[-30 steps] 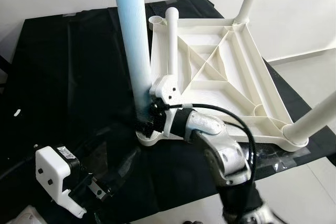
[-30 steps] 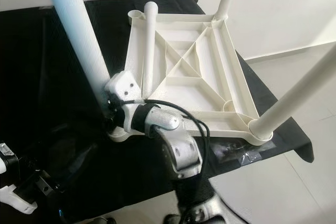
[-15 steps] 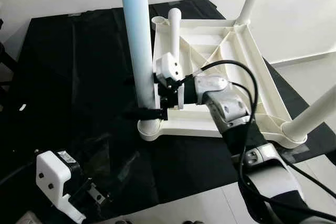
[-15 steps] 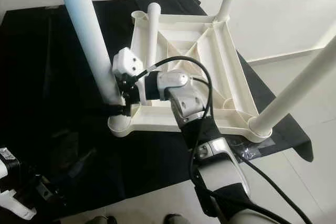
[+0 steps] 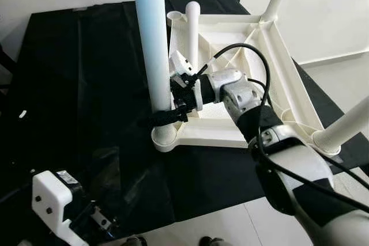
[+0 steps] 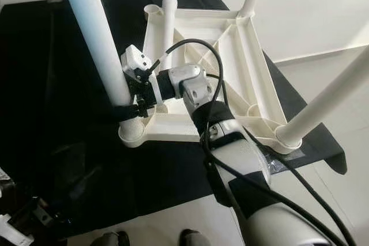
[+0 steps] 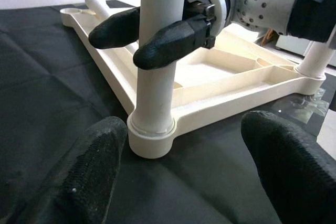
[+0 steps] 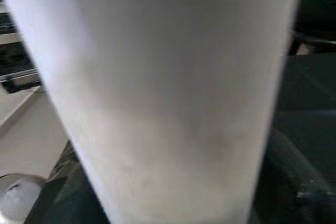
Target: Building children table
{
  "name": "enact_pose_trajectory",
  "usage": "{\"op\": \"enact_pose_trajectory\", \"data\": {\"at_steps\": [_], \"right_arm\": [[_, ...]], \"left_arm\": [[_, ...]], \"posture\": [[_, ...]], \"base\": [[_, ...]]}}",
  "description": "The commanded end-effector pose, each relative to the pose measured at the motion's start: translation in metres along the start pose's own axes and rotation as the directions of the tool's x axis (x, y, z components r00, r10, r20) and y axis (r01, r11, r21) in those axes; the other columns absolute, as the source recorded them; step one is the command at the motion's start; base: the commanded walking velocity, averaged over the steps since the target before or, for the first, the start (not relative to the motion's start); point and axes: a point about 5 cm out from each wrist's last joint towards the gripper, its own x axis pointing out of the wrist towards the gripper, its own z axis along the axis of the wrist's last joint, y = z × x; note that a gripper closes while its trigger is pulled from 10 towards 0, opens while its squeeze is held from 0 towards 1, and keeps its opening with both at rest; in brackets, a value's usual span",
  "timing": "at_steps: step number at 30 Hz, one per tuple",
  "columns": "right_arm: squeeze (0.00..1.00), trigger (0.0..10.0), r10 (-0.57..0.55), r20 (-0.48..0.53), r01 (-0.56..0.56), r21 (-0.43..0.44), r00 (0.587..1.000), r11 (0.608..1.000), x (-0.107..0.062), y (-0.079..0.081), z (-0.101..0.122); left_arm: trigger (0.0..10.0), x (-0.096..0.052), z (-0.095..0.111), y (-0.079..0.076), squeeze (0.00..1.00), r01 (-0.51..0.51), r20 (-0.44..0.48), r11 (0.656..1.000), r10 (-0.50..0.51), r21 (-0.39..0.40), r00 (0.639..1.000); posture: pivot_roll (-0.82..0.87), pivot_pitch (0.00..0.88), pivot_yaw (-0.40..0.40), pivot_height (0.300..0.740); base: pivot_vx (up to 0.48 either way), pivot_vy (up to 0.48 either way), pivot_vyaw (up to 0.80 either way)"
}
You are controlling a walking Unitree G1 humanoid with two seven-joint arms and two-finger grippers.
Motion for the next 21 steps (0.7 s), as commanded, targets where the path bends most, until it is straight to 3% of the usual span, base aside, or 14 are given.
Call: {"op": "enact_pose_trajectory", "data": {"at_steps": [1, 8, 11, 12, 13, 14, 15, 16, 17, 18, 19, 20, 21], "right_arm": [[0.0, 0.0, 0.01, -0.009, -0.01, -0.014, 1.0, 1.0, 0.0, -0.001, 0.002], [0.0, 0.0, -0.051, 0.004, 0.051, -0.034, 0.999, 0.998, -0.013, -0.001, -0.003], [0.0, 0.0, -0.173, 0.034, 0.175, -0.052, 0.984, 0.983, -0.023, 0.003, -0.015], [0.0, 0.0, -0.173, 0.034, 0.175, -0.052, 0.984, 0.983, -0.023, 0.003, -0.015], [0.0, 0.0, -0.313, 0.023, 0.313, 0.007, 0.95, 0.95, -0.015, 0.01, -0.03], [0.0, 0.0, -0.313, 0.023, 0.313, 0.007, 0.95, 0.95, -0.015, 0.01, -0.03], [0.0, 0.0, -0.638, -0.027, 0.637, 0.108, 0.77, 0.764, 0.004, 0.018, -0.05], [0.0, 0.0, -0.786, -0.108, 0.79, 0.171, 0.609, 0.589, 0.011, 0.041, -0.065], [0.0, 0.0, -0.861, -0.139, 0.868, 0.181, 0.489, 0.463, 0.016, 0.059, -0.069], [0.0, 0.0, -0.861, -0.139, 0.868, 0.181, 0.489, 0.463, 0.016, 0.059, -0.069], [0.0, 0.0, -0.881, -0.134, 0.886, 0.181, 0.453, 0.427, 0.021, 0.067, -0.069], [0.0, 0.0, -0.853, -0.103, 0.852, 0.197, 0.511, 0.486, 0.033, 0.066, -0.067], [0.0, 0.0, -0.844, -0.071, 0.835, 0.206, 0.532, 0.509, 0.04, 0.06, -0.064]], "left_arm": [[10.0, -0.002, 0.002, -0.002, 0.0, 0.002, -0.001, 1.0, -0.002, -0.001, 1.0], [10.0, -0.001, 0.001, -0.002, 0.0, 0.0, 0.001, 1.0, 0.0, -0.004, 1.0], [10.0, 0.0, 0.0, -0.002, 0.0, -0.001, 0.004, 1.0, 0.001, -0.007, 1.0], [10.0, 0.0, 0.0, -0.002, 0.0, -0.001, 0.004, 1.0, 0.001, -0.007, 1.0], [10.0, 0.0, 0.0, -0.002, 0.0, 0.0, 0.004, 1.0, 0.0, -0.007, 1.0], [10.0, 0.0, 0.0, -0.002, 0.0, 0.0, 0.004, 1.0, 0.0, -0.007, 1.0], [10.0, -0.001, -0.001, -0.001, 0.0, 0.003, 0.002, 1.0, -0.003, -0.007, 1.0], [10.0, -0.001, -0.001, 0.0, 0.0, 0.005, 0.002, 1.0, -0.005, -0.006, 1.0], [10.0, 0.0, -0.002, 0.002, 0.0, 0.008, 0.001, 1.0, -0.008, -0.003, 1.0], [10.0, 0.0, -0.002, 0.002, 0.0, 0.008, 0.001, 1.0, -0.008, -0.003, 1.0], [10.0, 0.0, -0.002, 0.004, 0.0, 0.01, 0.001, 1.0, -0.01, -0.001, 1.0], [10.0, 0.002, -0.003, 0.004, 0.0, 0.015, 0.002, 1.0, -0.015, -0.001, 1.0], [10.0, 0.004, -0.004, 0.005, 0.0, 0.023, 0.006, 1.0, -0.023, -0.003, 1.0]], "posture": [[0.18, 0.256, -0.055, 0.74], [0.17, 0.247, -0.06, 0.74], [0.16, 0.243, -0.063, 0.74], [0.16, 0.243, -0.063, 0.74], [0.15, 0.237, -0.074, 0.74], [0.15, 0.237, -0.074, 0.74], [0.14, 0.234, -0.063, 0.74], [0.14, 0.236, -0.06, 0.74], [0.14, 0.238, -0.038, 0.74], [0.14, 0.238, -0.038, 0.74], [0.14, 0.238, -0.038, 0.74], [0.13, 0.202, -0.023, 0.74], [0.14, 0.199, -0.028, 0.74]], "base": [[0.0, 0.0, 0.0], [0.0, 0.0, 0.0], [0.0, 0.0, 0.0], [0.0, 0.0, 0.0], [0.0, 0.0, 0.0], [0.0, 0.0, 0.0], [0.0, 0.0, 0.0], [0.0, 0.0, 0.0], [0.0, 0.0, 0.0], [0.0, 0.0, 0.0], [0.0, 0.0, 0.0], [0.0, 0.0, 0.0], [0.0, 0.0, 0.0]]}}
